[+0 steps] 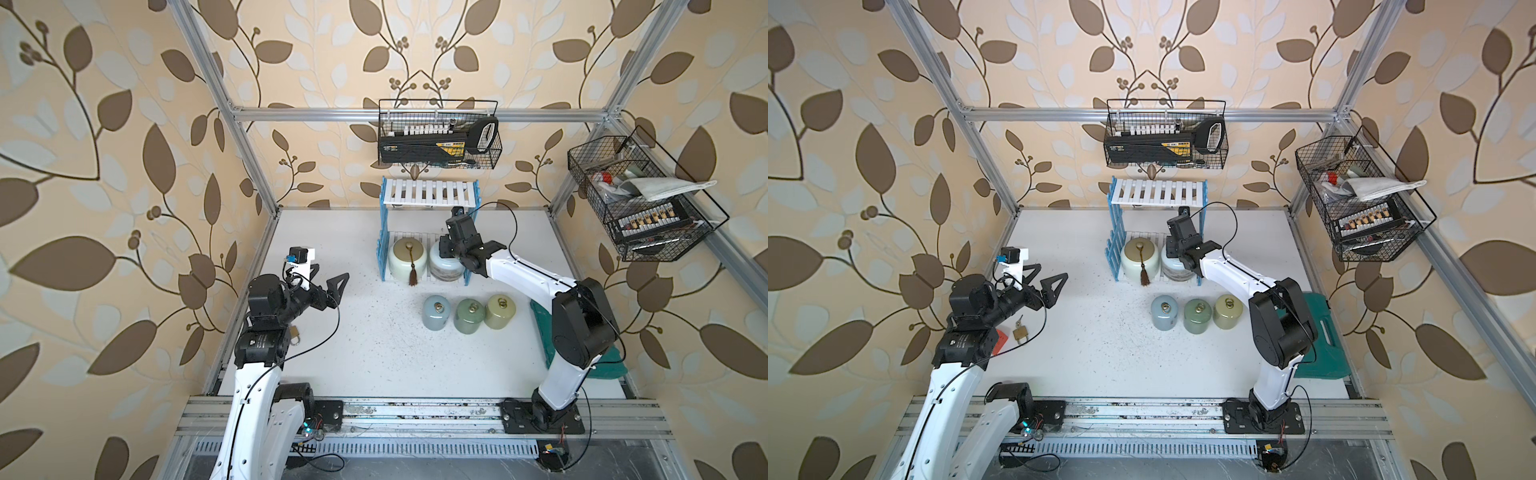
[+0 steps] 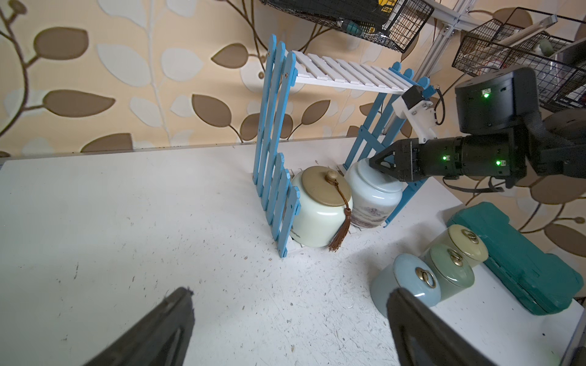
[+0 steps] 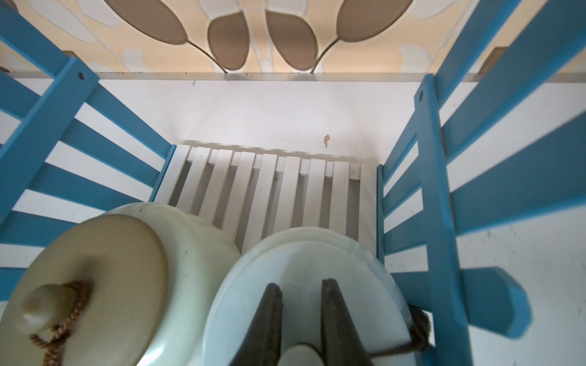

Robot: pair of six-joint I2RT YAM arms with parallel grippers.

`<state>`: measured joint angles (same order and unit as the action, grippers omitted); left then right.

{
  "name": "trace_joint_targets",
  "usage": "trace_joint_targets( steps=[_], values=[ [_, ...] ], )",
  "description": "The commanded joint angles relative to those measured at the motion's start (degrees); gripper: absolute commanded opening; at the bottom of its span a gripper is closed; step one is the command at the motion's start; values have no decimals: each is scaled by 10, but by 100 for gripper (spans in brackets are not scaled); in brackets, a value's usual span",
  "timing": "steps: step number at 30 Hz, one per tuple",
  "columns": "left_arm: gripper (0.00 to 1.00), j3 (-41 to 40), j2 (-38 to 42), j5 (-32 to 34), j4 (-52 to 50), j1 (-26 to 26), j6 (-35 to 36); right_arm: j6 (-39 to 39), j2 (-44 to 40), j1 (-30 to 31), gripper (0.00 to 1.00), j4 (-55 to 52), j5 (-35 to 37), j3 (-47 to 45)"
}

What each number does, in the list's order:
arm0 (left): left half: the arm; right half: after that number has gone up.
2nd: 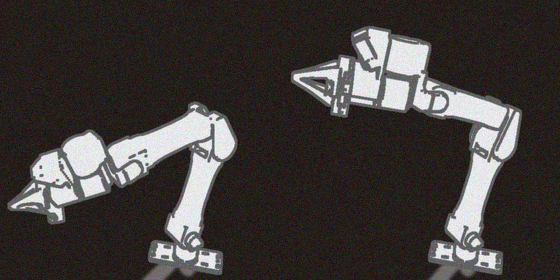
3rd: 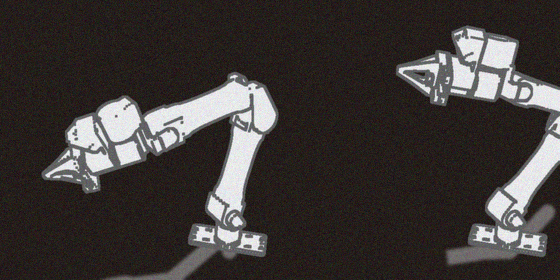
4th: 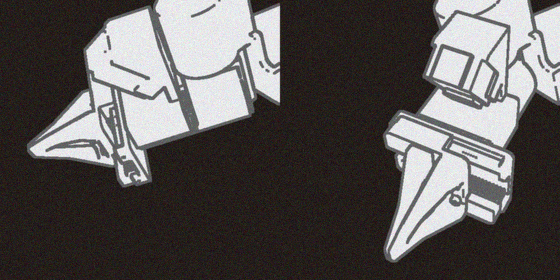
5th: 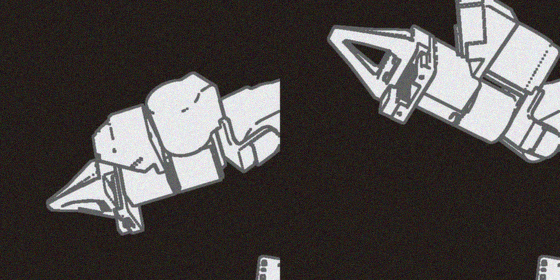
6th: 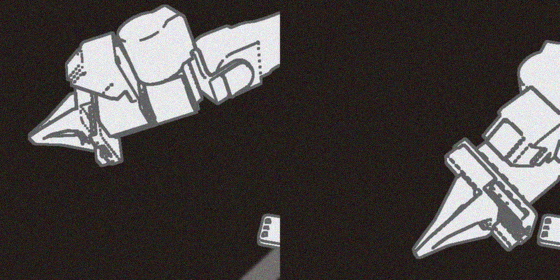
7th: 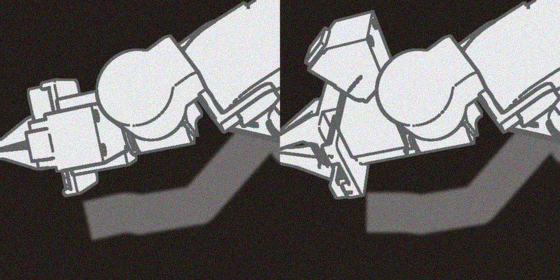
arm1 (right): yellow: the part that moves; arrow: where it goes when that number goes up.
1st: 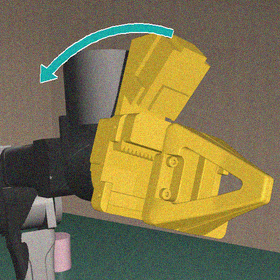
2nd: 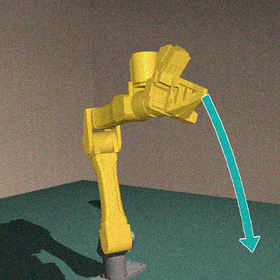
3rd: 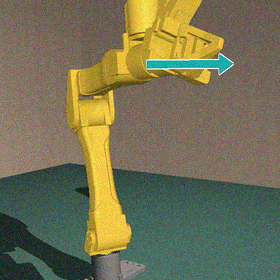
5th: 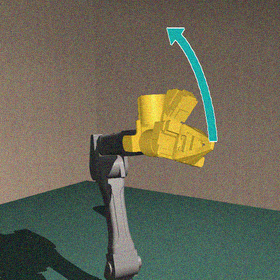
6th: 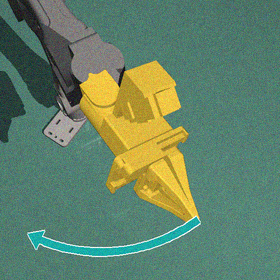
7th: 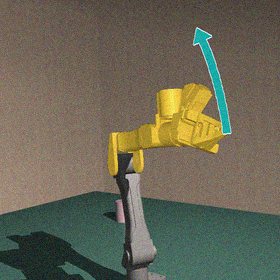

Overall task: Remove the tea canisters from the shelf
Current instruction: Pick up the tea canister from the shelf.

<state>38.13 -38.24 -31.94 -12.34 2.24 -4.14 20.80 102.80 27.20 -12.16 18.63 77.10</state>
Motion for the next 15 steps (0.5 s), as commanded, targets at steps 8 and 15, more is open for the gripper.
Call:
trace_joint_targets(
  steps=[8, 15],
  values=[
    [99, 0, 3, -2, 10, 2, 7, -7, -6, -3, 0, -21, -3, 4],
    [99, 1, 7, 3, 6, 1, 15, -11, -18, -3, 0, -23, -10, 24]
  ],
)
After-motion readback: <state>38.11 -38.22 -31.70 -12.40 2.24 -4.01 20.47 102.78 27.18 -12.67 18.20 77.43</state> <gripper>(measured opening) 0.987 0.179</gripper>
